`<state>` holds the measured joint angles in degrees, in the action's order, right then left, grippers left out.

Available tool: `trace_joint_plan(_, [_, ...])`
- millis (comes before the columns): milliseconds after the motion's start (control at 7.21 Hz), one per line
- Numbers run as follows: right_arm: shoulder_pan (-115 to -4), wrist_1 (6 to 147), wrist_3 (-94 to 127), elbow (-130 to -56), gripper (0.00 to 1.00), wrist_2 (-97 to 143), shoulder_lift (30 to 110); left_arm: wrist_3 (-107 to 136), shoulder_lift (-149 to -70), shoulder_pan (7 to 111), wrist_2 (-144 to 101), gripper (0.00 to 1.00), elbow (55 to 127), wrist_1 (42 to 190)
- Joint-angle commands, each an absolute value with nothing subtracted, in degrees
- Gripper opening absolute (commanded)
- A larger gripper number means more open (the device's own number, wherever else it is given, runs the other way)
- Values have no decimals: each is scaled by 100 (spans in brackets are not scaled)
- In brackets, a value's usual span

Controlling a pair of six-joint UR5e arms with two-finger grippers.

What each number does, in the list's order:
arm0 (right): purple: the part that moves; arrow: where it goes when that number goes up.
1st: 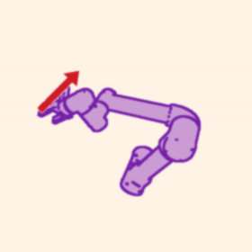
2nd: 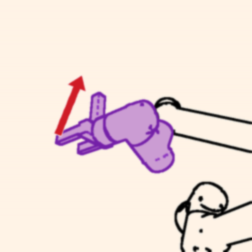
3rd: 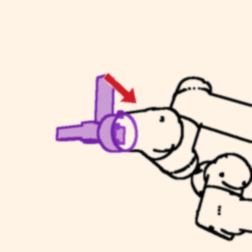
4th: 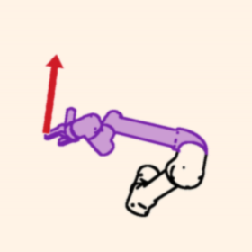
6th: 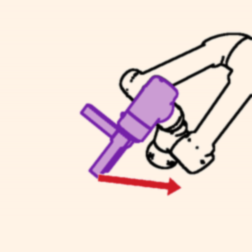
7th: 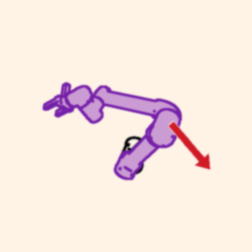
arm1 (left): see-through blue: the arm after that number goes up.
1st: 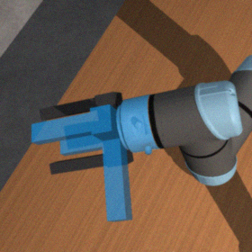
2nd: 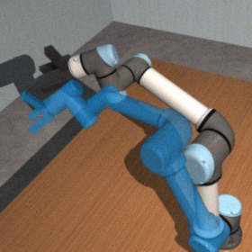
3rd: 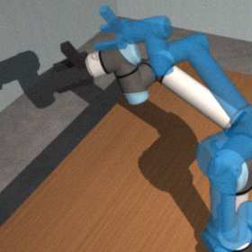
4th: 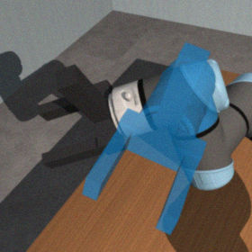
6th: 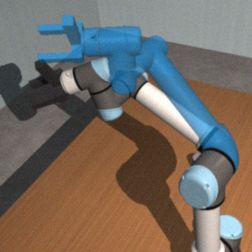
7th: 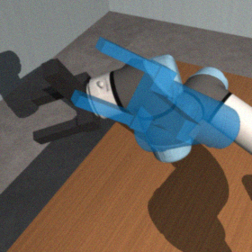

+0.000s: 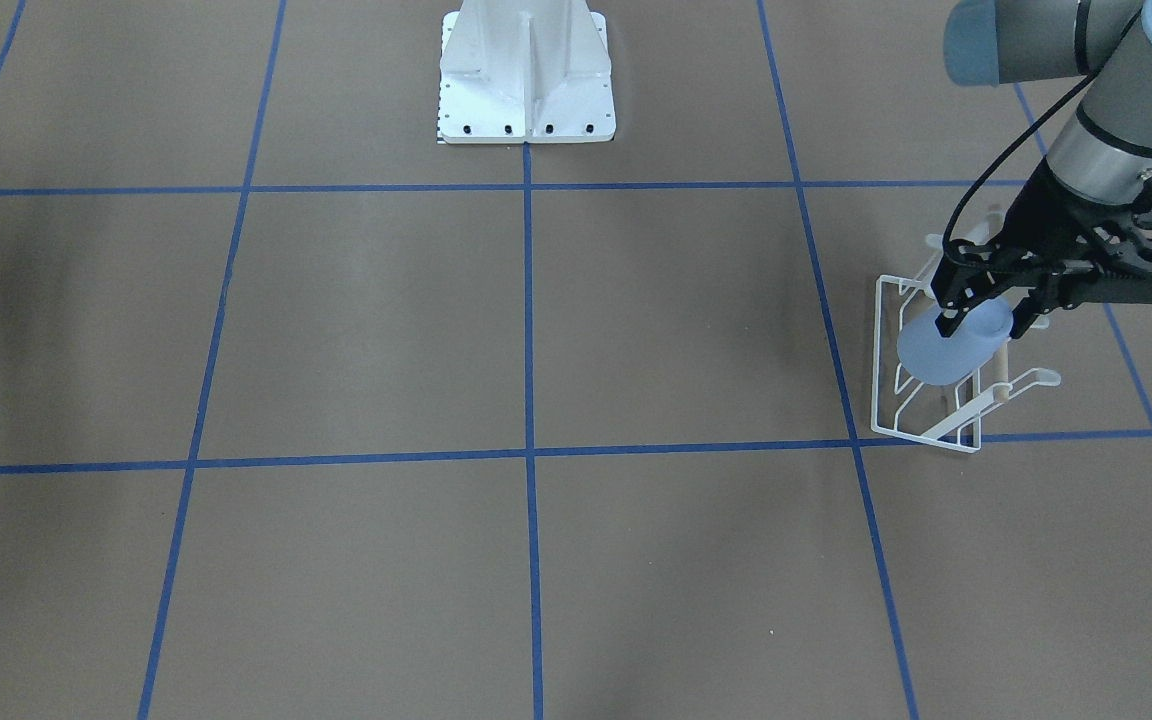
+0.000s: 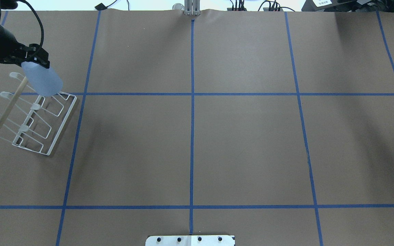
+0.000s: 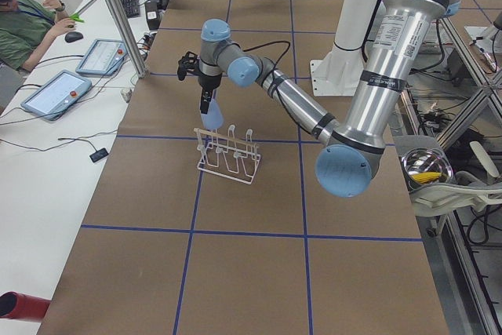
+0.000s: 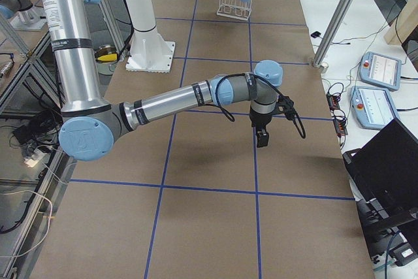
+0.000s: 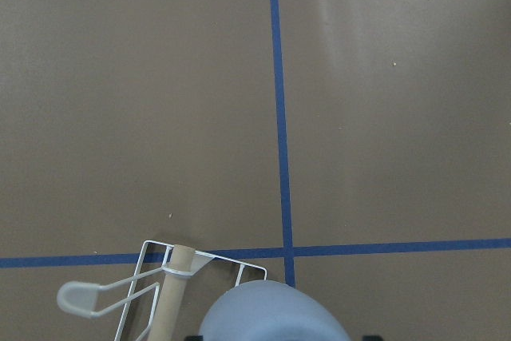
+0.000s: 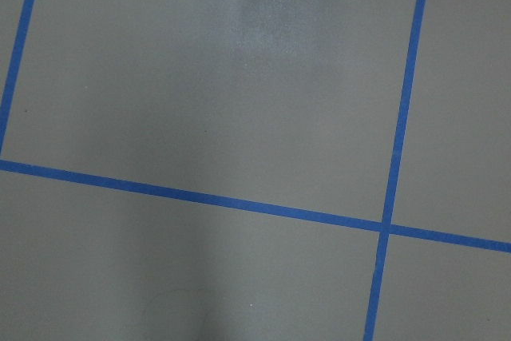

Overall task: Hang cup on cup holder
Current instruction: 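Lower the cup with the left gripper onto a wooden peg of the rack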

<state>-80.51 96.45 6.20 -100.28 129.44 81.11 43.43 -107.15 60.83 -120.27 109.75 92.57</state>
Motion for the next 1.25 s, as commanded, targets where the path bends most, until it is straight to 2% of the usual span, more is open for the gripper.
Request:
trace_joint_plan(0, [-8051, 9642, 624, -10011, 100, 12946, 8104, 4351, -10723, 6012, -12032, 0, 10619, 9526])
trace_joint_plan(139, [-8051, 9650, 633, -10011, 100, 12955, 8104, 4359, -10723, 6012, -12032, 2, 10530, 9580])
trace_joint_plan(277, [-8051, 9650, 633, -10019, 100, 12955, 8104, 4359, -10714, 5960, -11997, 97, 10538, 9589])
trace_joint_plan(693, [-8051, 9650, 633, -10019, 100, 12973, 8104, 4046, -10478, 6011, -11936, 98, 10949, 9589])
trace_joint_plan(1109, [-8059, 9607, 598, -10028, 100, 12981, 8208, 2640, -10092, 6870, -12006, 98, 11048, 9492])
